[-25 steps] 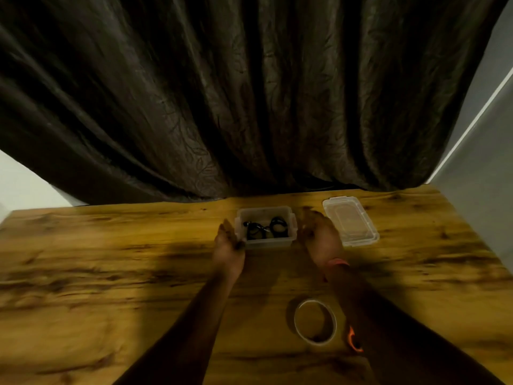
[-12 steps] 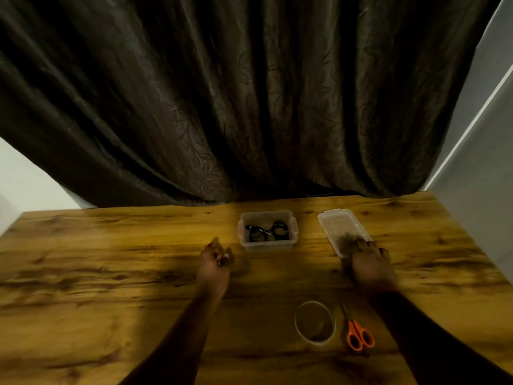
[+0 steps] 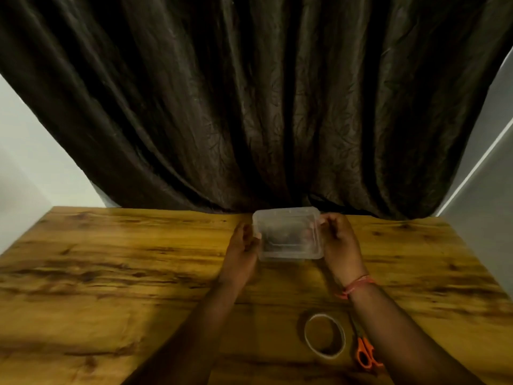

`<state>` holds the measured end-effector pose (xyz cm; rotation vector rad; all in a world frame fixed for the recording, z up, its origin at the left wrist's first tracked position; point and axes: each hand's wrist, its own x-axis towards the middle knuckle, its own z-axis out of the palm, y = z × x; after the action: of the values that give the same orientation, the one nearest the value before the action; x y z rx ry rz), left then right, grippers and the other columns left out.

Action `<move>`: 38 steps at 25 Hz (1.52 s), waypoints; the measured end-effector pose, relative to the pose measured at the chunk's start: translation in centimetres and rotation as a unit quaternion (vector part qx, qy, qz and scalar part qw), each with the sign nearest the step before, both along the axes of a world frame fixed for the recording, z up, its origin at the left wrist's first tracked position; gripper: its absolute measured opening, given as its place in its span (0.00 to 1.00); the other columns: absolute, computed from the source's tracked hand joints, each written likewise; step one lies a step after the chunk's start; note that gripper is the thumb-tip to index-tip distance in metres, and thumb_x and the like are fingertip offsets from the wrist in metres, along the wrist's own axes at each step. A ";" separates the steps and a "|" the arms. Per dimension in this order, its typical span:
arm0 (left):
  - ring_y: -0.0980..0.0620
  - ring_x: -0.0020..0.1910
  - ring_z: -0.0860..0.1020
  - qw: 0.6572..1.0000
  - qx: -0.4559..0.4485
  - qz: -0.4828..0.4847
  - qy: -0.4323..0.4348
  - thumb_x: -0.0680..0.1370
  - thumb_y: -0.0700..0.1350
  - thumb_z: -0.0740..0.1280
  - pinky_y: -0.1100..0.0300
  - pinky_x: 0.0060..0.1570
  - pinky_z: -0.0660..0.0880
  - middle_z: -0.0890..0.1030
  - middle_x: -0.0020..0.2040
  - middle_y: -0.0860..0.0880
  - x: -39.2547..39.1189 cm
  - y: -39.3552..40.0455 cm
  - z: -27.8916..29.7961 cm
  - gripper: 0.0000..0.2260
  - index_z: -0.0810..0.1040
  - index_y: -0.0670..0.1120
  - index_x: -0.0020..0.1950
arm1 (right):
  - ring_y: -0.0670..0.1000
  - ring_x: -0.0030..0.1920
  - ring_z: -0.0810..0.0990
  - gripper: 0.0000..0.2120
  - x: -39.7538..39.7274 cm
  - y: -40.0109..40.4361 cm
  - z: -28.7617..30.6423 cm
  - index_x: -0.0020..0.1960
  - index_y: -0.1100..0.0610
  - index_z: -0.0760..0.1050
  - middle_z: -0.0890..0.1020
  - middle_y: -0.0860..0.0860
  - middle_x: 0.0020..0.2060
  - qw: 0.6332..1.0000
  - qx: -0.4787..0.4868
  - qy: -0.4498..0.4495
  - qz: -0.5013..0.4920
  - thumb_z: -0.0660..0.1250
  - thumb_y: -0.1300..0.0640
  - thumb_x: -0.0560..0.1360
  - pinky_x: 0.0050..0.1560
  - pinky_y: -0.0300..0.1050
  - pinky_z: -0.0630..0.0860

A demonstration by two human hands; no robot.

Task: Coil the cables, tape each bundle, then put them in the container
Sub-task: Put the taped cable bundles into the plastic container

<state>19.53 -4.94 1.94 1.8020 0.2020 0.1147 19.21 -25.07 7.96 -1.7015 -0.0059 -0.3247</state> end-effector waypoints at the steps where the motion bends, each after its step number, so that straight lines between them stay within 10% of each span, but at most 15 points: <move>1: 0.53 0.63 0.75 1.000 0.020 -0.002 0.000 0.81 0.51 0.65 0.50 0.62 0.75 0.76 0.66 0.53 0.2 -0.2 0.4 0.22 0.66 0.50 0.74 | 0.44 0.41 0.80 0.03 0.5 0.8 0.0 0.51 0.60 0.73 0.80 0.49 0.42 0.999 0.024 0.032 -0.009 0.61 0.64 0.81 0.42 0.35 0.76; 10: 0.43 0.52 0.79 0.987 0.136 0.082 0.019 0.76 0.40 0.68 0.56 0.45 0.73 0.81 0.54 0.42 2.1 -2.0 -0.1 0.12 0.77 0.40 0.60 | 0.52 0.46 0.79 0.08 4.2 1.6 -5.5 0.51 0.59 0.74 0.79 0.51 0.44 0.992 -0.070 0.073 -0.073 0.66 0.68 0.75 0.48 0.40 0.75; 15: 0.38 0.59 0.76 0.968 0.239 -0.004 0.070 0.76 0.40 0.68 0.46 0.54 0.77 0.77 0.61 0.38 4.1 -2.1 -2.3 0.19 0.74 0.38 0.65 | 0.55 0.64 0.75 0.22 4.9 0.8 -8.1 0.70 0.56 0.72 0.77 0.53 0.64 0.973 -0.156 0.167 0.020 0.64 0.64 0.76 0.62 0.43 0.71; 26: 0.41 0.67 0.69 0.932 0.333 -0.069 0.124 0.81 0.48 0.65 0.53 0.60 0.72 0.67 0.72 0.39 5.5 -1.9 -3.6 0.25 0.64 0.39 0.74 | 0.57 0.75 0.61 0.30 5.1 0.4 -9.0 0.79 0.60 0.47 0.58 0.58 0.77 0.904 -0.358 0.218 0.080 0.56 0.55 0.83 0.74 0.46 0.58; 38: 0.42 0.68 0.69 0.944 0.318 -0.040 0.075 0.81 0.53 0.63 0.51 0.61 0.71 0.65 0.73 0.41 0.6 0.3 -4.2 0.28 0.59 0.43 0.77 | 0.56 0.53 0.79 0.28 1.0 2.6 -10.4 0.79 0.57 0.49 0.65 0.57 0.74 0.914 -0.363 0.175 0.058 0.55 0.53 0.83 0.47 0.45 0.74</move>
<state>20.14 -4.59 -2.28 2.4647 0.2146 -0.0232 20.26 -22.50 -2.43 -2.4682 0.0417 0.1004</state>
